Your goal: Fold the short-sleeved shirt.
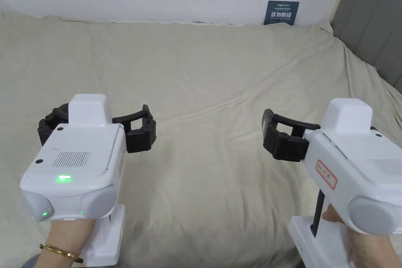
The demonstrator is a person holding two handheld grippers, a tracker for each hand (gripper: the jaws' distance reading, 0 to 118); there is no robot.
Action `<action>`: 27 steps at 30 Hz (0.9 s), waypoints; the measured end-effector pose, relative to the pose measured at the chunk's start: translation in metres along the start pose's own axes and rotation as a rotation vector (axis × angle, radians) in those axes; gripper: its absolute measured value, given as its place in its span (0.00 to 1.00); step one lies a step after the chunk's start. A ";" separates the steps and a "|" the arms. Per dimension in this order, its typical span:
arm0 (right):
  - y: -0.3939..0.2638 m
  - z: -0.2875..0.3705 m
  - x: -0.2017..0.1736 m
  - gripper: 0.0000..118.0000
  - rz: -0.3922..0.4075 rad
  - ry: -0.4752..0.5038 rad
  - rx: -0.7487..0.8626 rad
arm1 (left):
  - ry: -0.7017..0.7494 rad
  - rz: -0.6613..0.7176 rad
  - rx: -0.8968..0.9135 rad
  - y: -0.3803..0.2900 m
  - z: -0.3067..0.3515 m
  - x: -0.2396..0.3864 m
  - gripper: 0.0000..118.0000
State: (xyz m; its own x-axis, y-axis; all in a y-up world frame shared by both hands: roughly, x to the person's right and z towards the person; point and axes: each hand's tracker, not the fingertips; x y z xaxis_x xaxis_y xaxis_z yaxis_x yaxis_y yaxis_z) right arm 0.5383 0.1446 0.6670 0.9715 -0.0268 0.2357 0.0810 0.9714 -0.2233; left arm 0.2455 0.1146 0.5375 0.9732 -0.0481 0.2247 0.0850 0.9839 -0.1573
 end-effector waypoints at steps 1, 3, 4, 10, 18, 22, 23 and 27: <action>0.000 0.000 0.000 1.00 0.000 -0.001 -0.001 | -0.006 -0.002 -0.001 0.000 0.000 0.000 1.00; 0.000 0.000 0.000 1.00 0.004 -0.004 -0.001 | -0.008 -0.016 -0.003 0.000 -0.001 0.001 1.00; 0.000 0.000 0.000 1.00 0.004 -0.005 -0.001 | -0.006 -0.024 0.001 -0.001 0.000 0.002 1.00; 0.001 0.000 -0.001 1.00 0.005 -0.006 0.003 | -0.010 -0.013 0.000 -0.001 0.000 0.001 1.00; 0.002 0.000 -0.004 1.00 0.030 -0.012 0.004 | -0.008 -0.017 0.000 -0.003 0.001 0.000 1.00; 0.001 0.000 -0.004 1.00 0.023 -0.009 0.005 | 0.005 -0.016 0.000 -0.003 0.000 -0.001 1.00; 0.001 0.000 -0.004 1.00 0.021 -0.008 0.005 | 0.006 -0.011 -0.001 -0.003 0.000 -0.001 1.00; 0.000 0.000 -0.004 1.00 0.020 -0.004 0.003 | 0.019 -0.005 -0.002 -0.004 0.000 -0.002 1.00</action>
State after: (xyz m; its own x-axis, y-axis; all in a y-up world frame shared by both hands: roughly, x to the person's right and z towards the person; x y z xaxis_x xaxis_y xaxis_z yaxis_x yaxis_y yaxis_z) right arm 0.5345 0.1452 0.6661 0.9719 -0.0064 0.2352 0.0610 0.9723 -0.2256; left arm 0.2431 0.1110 0.5372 0.9767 -0.0562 0.2069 0.0901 0.9833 -0.1580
